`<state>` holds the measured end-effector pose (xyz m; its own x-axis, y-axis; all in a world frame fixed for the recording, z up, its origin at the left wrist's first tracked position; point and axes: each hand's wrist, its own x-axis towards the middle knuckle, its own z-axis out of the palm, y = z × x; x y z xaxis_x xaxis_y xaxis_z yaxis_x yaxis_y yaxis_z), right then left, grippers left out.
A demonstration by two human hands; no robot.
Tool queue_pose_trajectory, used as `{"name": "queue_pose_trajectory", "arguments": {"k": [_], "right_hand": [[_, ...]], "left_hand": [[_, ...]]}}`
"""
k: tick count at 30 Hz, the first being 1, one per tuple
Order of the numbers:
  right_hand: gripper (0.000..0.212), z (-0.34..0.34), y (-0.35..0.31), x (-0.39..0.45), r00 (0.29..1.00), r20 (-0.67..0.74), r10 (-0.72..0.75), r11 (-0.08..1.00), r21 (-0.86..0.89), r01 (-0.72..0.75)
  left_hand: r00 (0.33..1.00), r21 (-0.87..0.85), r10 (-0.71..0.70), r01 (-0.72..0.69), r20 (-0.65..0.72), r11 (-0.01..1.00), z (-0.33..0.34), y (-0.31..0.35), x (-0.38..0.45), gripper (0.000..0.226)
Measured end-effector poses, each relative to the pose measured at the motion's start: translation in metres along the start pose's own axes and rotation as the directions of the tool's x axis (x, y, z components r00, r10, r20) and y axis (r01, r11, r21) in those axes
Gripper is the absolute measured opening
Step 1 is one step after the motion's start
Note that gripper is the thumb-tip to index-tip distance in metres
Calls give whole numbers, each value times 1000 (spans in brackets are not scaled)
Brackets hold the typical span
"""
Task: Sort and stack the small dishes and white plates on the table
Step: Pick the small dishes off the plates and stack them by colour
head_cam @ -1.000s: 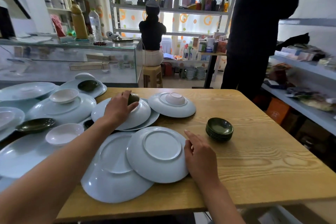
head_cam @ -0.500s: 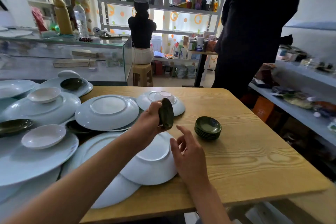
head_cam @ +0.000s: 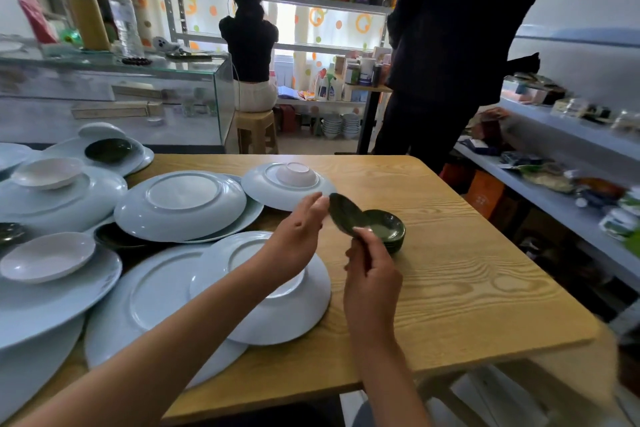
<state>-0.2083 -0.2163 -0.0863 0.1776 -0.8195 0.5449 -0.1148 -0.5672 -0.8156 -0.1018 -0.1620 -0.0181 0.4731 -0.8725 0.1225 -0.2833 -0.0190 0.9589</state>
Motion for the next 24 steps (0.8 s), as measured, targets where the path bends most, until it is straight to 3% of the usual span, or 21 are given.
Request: {"name": "queue_pose_trajectory", "arguments": {"k": [4,8,14,21,24], "right_hand": [[23,-5,2,6,977,-154,146,989,52,-140],[25,-3,7,12,963,-198,181,983,8,-183],[34,-5,11,20,966,-148,214,973,-61,-225],[37,-2,6,10,983,-55,176,981,-75,-180],[36,0,-3,5,995,12,99,991,-96,-97]], "left_hand": [[998,303,59,-52,-16,951,0,-8,-4,47],[983,605,180,-170,45,778,5,-11,-15,52],[970,631,222,-234,100,739,5,-10,-23,51],[971,662,233,-203,45,721,-17,-3,-34,46],[967,676,254,-200,20,709,-37,-6,-43,42]]}}
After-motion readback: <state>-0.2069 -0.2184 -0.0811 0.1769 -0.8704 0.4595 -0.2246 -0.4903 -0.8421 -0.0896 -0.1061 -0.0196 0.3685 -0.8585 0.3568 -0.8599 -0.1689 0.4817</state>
